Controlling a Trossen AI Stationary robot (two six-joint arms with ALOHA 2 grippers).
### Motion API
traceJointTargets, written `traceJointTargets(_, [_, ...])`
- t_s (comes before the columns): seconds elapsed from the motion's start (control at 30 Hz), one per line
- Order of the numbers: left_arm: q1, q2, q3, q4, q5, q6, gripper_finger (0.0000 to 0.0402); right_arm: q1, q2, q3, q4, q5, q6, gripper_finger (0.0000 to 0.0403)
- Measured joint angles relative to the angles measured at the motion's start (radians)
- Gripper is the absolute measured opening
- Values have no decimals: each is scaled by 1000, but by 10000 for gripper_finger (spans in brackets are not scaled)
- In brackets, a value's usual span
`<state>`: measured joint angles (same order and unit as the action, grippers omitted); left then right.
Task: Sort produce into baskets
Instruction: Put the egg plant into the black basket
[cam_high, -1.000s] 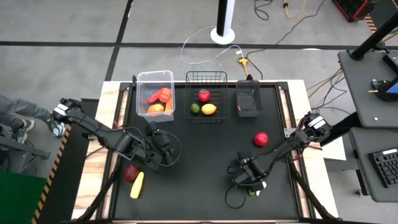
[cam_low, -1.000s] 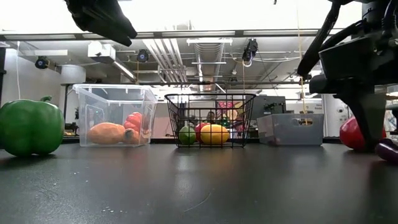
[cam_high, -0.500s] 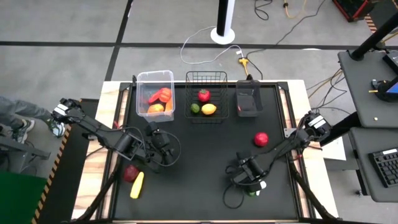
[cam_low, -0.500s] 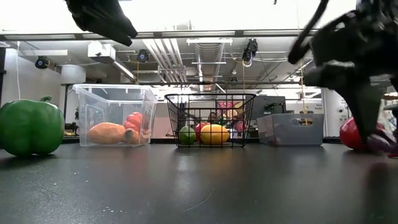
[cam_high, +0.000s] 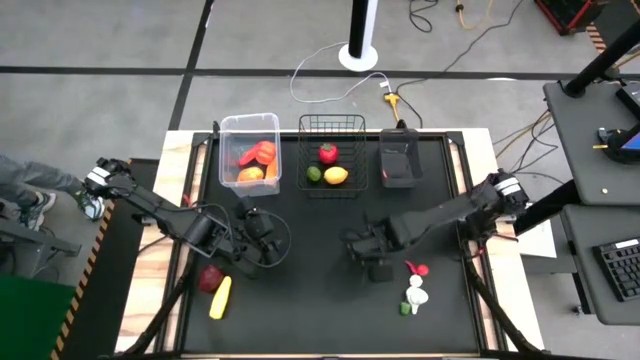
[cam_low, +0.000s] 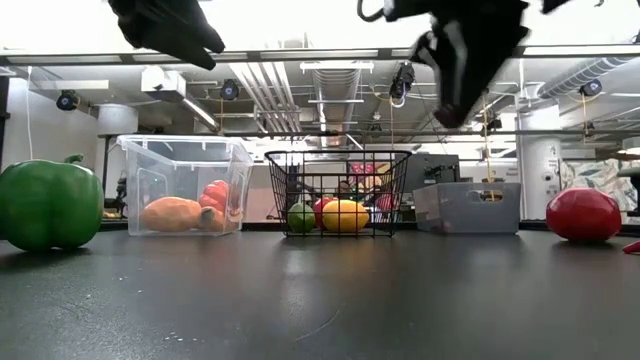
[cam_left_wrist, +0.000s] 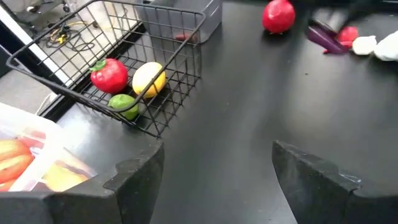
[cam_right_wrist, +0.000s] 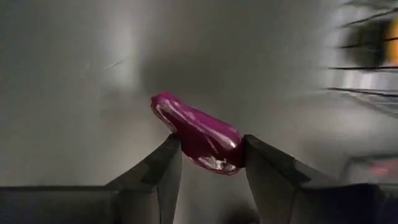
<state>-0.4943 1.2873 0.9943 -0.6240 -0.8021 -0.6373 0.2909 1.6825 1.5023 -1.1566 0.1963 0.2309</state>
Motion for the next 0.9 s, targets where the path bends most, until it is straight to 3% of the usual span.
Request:
traceJointTargets(0.17, [-39,0,0,4,5,-5,278,-146,-92,29,-23,14,-61,155])
traceJointTargets(0.4, [-83,0,0,9,2,-39,278,-464,-196,26,-21,15,-64,151])
traceJointTargets(0.73, [-90,0,0,12,1,-61,278,-913,-190,-1,-4,4,-95,152])
traceJointTargets(0.9, [-90,0,0,12,6,-61,278,-1053,-189,-85,61,-89,-112,155])
